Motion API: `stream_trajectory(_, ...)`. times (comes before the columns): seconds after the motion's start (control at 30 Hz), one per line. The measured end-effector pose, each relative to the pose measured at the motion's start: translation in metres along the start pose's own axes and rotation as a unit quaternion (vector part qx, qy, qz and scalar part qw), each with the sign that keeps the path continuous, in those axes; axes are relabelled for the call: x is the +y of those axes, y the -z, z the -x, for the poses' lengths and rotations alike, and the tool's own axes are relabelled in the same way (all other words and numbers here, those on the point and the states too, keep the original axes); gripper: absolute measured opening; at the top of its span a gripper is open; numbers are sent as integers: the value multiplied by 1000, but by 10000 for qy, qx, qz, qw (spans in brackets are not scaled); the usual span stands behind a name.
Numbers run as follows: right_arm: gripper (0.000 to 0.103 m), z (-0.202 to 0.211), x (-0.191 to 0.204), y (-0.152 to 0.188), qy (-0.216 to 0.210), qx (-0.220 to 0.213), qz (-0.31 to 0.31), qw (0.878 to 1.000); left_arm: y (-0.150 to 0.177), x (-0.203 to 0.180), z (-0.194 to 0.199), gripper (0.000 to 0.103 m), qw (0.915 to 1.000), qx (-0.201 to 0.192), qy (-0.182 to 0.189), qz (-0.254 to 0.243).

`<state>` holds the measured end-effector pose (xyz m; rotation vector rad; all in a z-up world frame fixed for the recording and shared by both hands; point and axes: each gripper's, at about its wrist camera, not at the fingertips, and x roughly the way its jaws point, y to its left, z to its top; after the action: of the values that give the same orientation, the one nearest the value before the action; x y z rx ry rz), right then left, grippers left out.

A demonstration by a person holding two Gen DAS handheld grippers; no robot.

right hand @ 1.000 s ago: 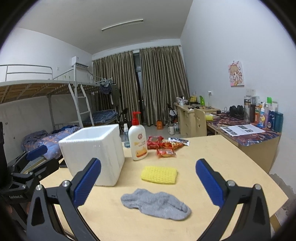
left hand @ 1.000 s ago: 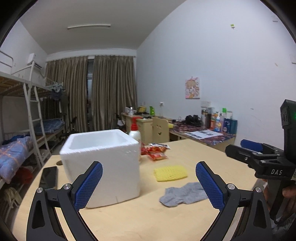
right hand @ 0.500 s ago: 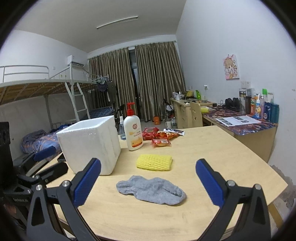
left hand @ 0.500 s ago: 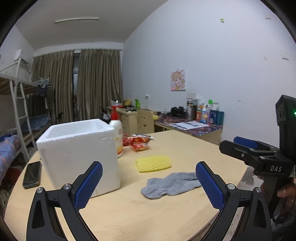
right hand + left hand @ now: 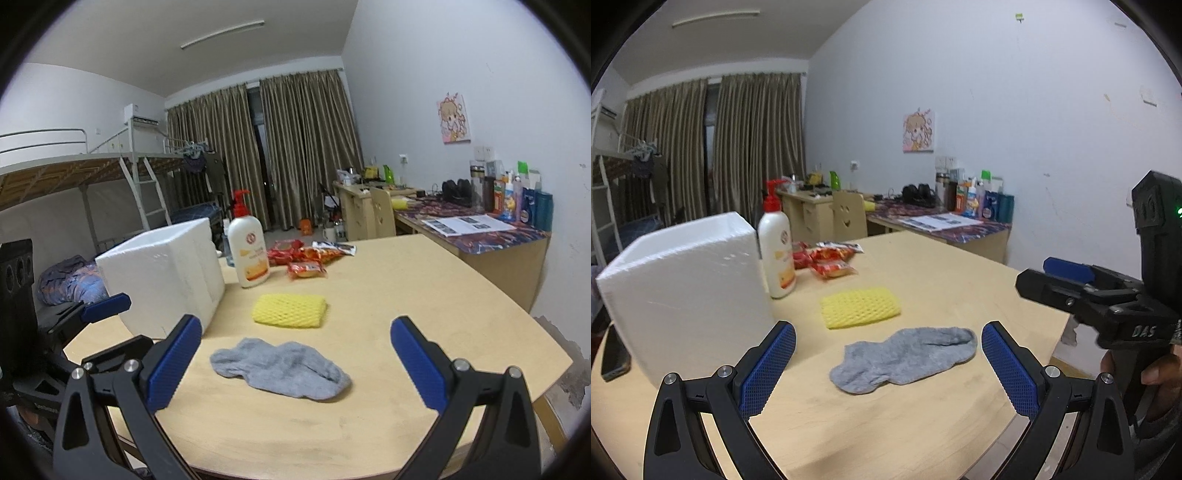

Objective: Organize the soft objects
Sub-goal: 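Move the left tool to the grey sock and close on it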

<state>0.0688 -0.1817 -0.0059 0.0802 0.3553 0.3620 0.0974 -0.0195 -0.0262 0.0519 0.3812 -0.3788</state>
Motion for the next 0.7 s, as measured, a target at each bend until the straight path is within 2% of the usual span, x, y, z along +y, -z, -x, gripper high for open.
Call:
stream_trajectory(0.47, 103, -24, -26, -4, -67, 300, -176, 9994, 2, -2, -72, 101, 9956, 860, 214, 294)
stream_trajectory(0.7, 103, -41, -44, -6, -160, 501, -269, 9983, 9, 2, -114, 99, 9862, 1494, 190, 688)
